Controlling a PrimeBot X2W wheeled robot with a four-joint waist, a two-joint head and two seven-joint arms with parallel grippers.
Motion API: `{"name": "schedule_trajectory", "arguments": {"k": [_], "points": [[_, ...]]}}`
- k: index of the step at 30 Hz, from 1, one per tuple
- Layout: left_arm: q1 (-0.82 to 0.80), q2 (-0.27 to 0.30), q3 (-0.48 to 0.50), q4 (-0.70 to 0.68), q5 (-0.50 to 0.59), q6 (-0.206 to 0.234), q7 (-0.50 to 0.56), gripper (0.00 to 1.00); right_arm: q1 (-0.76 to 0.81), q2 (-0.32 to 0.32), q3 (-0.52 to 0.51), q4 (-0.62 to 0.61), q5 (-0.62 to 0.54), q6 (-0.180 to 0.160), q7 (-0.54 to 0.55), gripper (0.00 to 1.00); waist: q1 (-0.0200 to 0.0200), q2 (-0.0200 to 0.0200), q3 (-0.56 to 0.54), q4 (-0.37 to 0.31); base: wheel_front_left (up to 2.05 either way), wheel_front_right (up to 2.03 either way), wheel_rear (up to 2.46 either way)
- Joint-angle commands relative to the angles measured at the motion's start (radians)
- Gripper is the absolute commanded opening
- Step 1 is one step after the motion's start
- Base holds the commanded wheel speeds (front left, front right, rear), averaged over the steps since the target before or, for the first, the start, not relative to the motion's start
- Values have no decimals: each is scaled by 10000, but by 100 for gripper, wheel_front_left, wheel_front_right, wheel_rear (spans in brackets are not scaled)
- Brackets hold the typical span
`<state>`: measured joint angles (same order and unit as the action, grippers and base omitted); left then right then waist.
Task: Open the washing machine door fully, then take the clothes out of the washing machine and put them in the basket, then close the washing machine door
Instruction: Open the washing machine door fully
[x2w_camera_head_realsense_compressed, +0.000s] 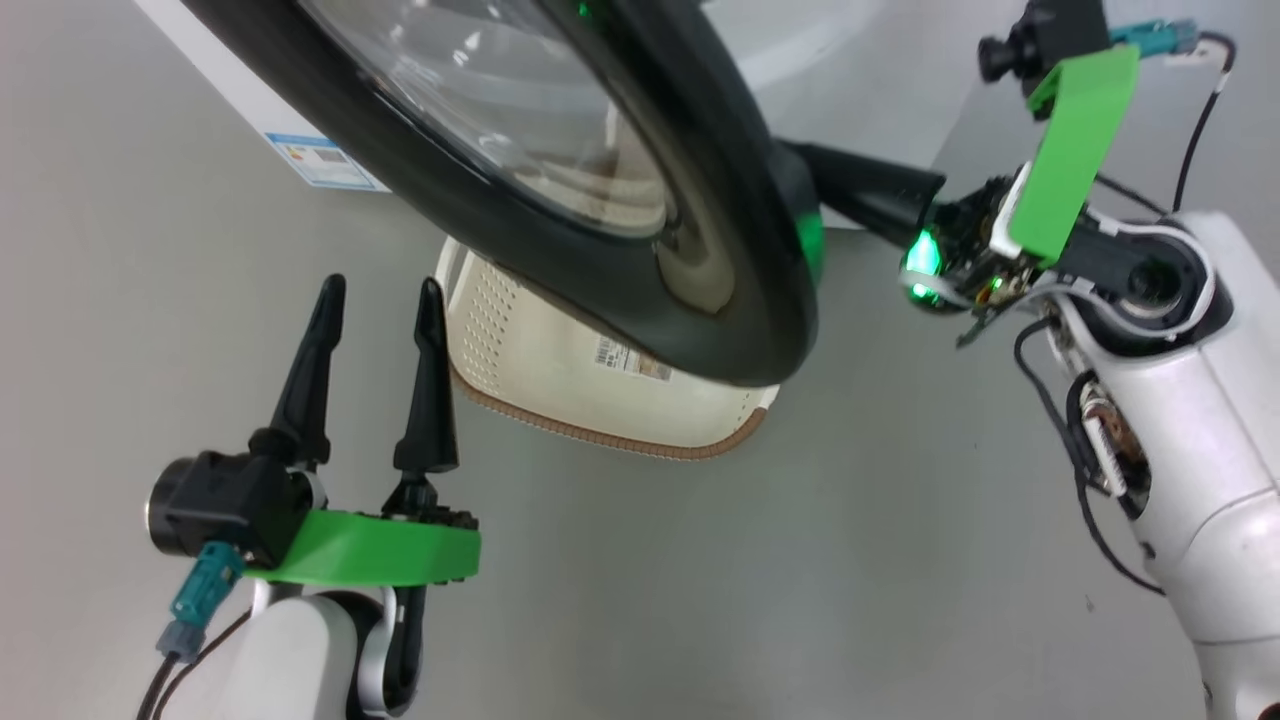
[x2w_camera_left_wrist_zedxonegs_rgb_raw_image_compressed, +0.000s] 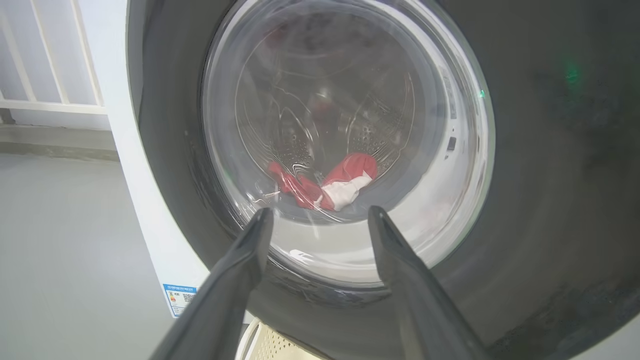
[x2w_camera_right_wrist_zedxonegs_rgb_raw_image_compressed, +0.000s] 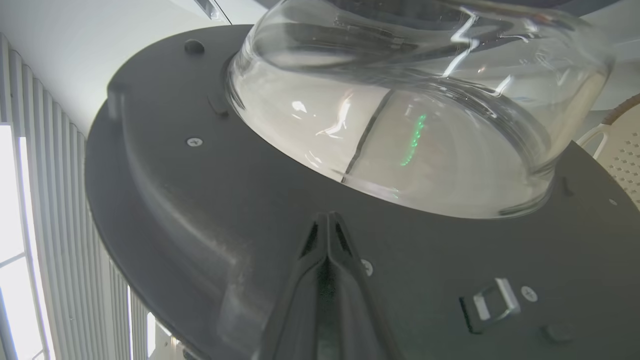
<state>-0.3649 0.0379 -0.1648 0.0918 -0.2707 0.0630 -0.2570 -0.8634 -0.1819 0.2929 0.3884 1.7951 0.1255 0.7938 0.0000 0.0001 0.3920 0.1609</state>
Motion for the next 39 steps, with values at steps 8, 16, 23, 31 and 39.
{"name": "schedule_trajectory", "arguments": {"k": [8,16,23,31,39], "points": [[510,124,248,-46,-149,103,-48,100,1000,290,557,-740,61,52,113,0,0,-1,-834,371,0,0,0],[814,124,252,285,-289,145,-48,100,1583,464,1001,-699,145,52,-4,0,0,-1,-1469,787,0,0,0],[990,124,310,480,-314,128,-48,100,1952,518,1319,-551,186,52,-94,0,0,-1,-1919,1332,0,0,0],[1238,124,311,651,-374,120,-48,100,2325,530,1610,-447,299,52,-123,0,0,-1,-2409,2044,0,0,0],[1358,124,218,764,-415,87,-48,100,2509,534,1835,-331,328,52,-208,0,0,-1,-2648,2731,0,0,0]]}}
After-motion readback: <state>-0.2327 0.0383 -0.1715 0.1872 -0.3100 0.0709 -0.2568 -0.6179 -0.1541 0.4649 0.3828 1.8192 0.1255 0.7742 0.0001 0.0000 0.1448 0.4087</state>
